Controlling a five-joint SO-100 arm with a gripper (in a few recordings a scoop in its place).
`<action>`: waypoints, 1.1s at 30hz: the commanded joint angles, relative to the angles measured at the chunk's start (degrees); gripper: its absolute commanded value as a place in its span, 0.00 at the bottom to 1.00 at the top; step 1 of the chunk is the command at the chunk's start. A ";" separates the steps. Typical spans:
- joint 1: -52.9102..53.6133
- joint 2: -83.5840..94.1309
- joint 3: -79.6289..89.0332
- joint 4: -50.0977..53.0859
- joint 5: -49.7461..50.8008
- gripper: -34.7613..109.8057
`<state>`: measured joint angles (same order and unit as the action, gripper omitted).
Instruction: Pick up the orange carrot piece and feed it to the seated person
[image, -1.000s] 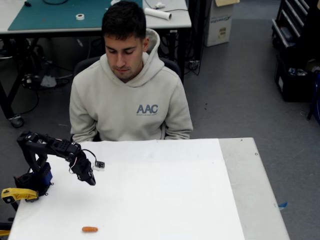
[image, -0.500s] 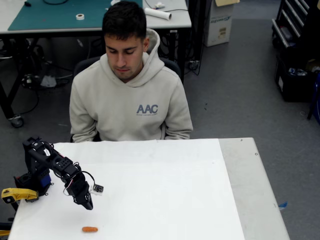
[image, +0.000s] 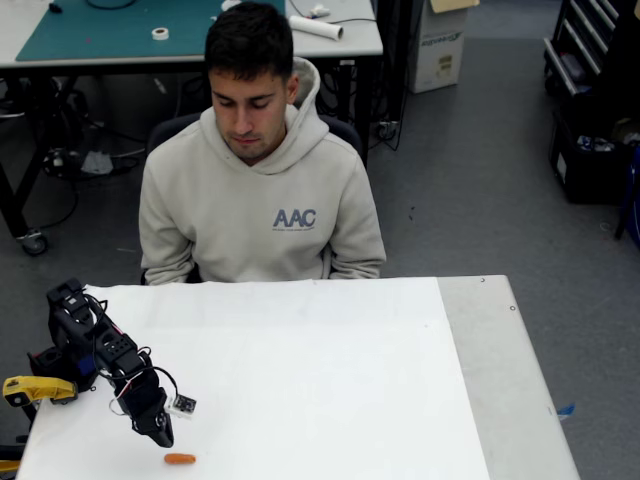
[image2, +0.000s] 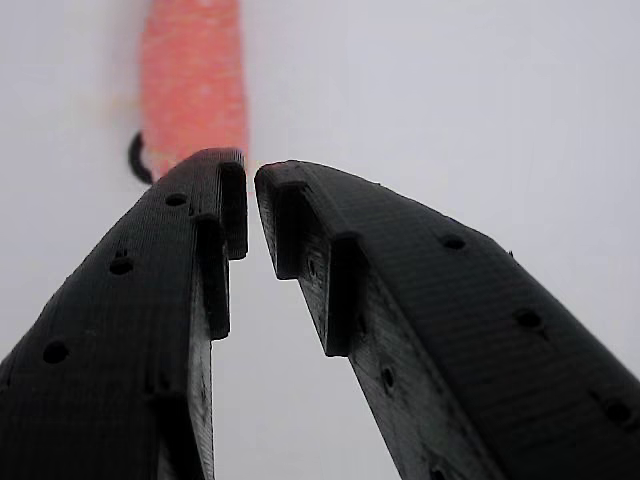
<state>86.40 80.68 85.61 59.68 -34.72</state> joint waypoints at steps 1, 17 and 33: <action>0.44 0.88 -5.80 -0.35 -0.62 0.22; -0.26 0.44 -5.45 -0.44 -1.41 0.22; -1.93 0.53 -5.19 0.26 -7.65 0.34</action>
<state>83.85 79.28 83.94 59.68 -41.75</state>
